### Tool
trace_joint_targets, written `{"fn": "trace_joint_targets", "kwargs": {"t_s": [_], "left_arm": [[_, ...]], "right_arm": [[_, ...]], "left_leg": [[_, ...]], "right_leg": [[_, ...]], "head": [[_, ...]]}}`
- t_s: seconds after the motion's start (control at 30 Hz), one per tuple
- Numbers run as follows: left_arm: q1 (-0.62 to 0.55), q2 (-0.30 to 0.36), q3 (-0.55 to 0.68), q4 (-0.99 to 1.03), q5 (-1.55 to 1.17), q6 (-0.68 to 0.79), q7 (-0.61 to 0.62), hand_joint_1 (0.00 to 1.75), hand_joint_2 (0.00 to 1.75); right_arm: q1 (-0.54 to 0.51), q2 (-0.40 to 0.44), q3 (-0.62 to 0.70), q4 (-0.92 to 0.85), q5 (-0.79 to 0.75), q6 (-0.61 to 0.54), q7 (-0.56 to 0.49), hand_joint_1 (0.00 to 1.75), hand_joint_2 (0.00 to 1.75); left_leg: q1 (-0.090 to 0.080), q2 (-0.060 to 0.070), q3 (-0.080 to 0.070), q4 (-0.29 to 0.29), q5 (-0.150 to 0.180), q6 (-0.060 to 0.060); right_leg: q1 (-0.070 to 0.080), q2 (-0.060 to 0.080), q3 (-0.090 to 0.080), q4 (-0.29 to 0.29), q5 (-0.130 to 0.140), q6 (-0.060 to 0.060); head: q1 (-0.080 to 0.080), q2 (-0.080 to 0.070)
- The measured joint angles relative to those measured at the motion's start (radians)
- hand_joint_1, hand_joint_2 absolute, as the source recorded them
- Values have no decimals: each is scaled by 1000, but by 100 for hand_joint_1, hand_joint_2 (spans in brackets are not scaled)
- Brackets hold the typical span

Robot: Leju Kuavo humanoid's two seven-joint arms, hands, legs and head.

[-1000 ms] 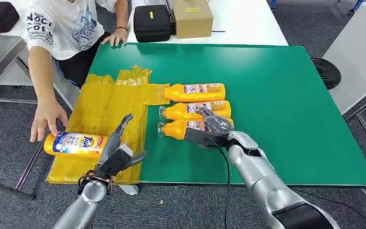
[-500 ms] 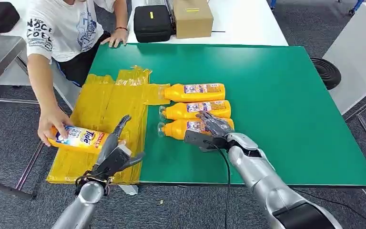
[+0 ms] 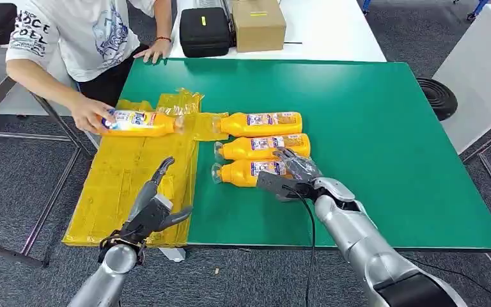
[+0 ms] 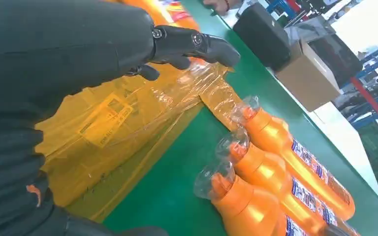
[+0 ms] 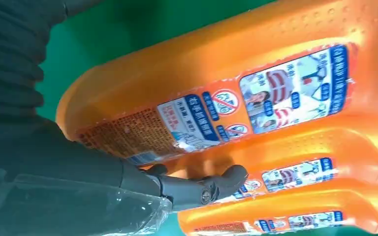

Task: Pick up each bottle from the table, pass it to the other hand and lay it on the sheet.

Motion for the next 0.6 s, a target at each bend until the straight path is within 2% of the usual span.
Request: {"fn": "trace_joint_targets", "kwargs": {"t_s": [0.6], "left_arm": [[-34, 2, 0, 47, 18, -9, 1, 0, 175]], "right_arm": [[3, -28, 8, -3, -16, 26, -16, 0, 175]], "left_leg": [[0, 0, 2, 0, 0, 0]], "right_leg": [[0, 0, 2, 0, 0, 0]], "head": [[0, 0]]}}
